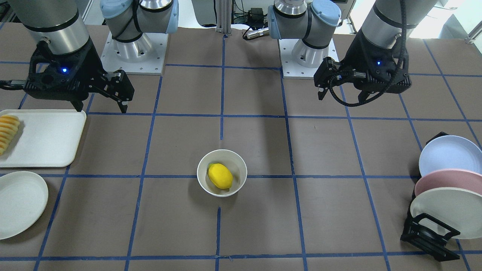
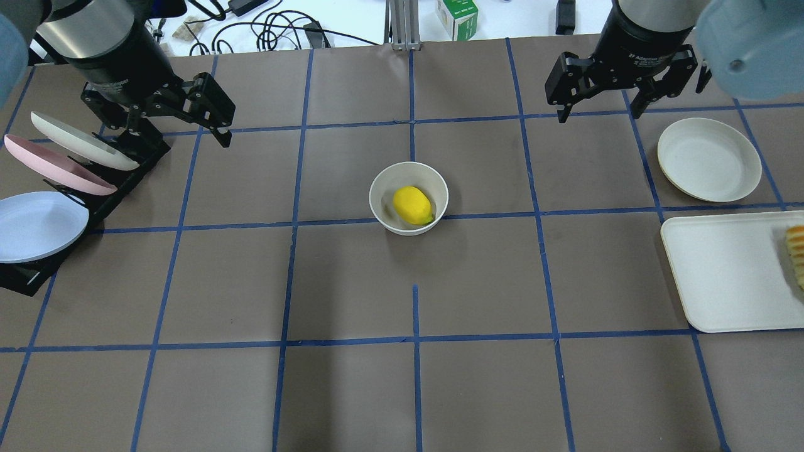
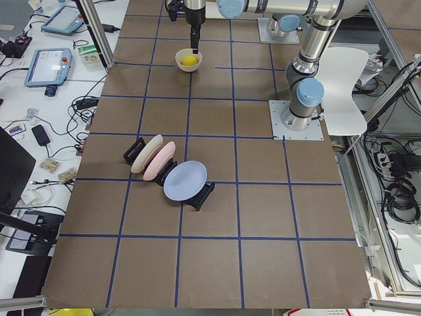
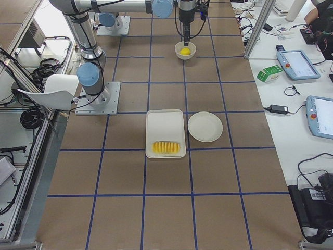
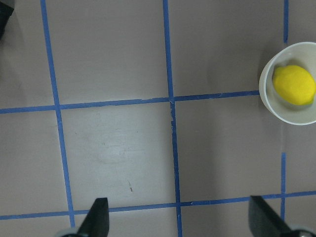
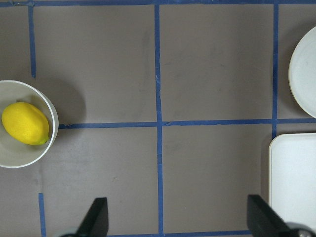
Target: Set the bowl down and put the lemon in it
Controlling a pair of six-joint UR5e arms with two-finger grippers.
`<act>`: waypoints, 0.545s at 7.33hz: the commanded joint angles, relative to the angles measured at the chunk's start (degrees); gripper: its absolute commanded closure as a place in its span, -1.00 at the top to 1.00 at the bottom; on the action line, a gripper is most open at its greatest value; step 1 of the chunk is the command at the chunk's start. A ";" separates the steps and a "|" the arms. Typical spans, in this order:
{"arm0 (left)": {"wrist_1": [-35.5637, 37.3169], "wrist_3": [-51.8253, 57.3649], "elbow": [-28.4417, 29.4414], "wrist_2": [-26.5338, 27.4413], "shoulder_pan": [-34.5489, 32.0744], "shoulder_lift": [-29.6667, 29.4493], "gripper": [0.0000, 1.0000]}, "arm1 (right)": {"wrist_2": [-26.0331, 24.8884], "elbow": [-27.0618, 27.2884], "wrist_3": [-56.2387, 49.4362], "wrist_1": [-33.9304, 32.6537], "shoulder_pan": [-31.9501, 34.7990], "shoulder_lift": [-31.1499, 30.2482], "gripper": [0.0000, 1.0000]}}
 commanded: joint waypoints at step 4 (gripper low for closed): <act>0.00 0.00 -0.44 0.35 0.00 0.23 1.00 | 0.02 0.13 -0.21 0.06 0.09 -0.05 1.00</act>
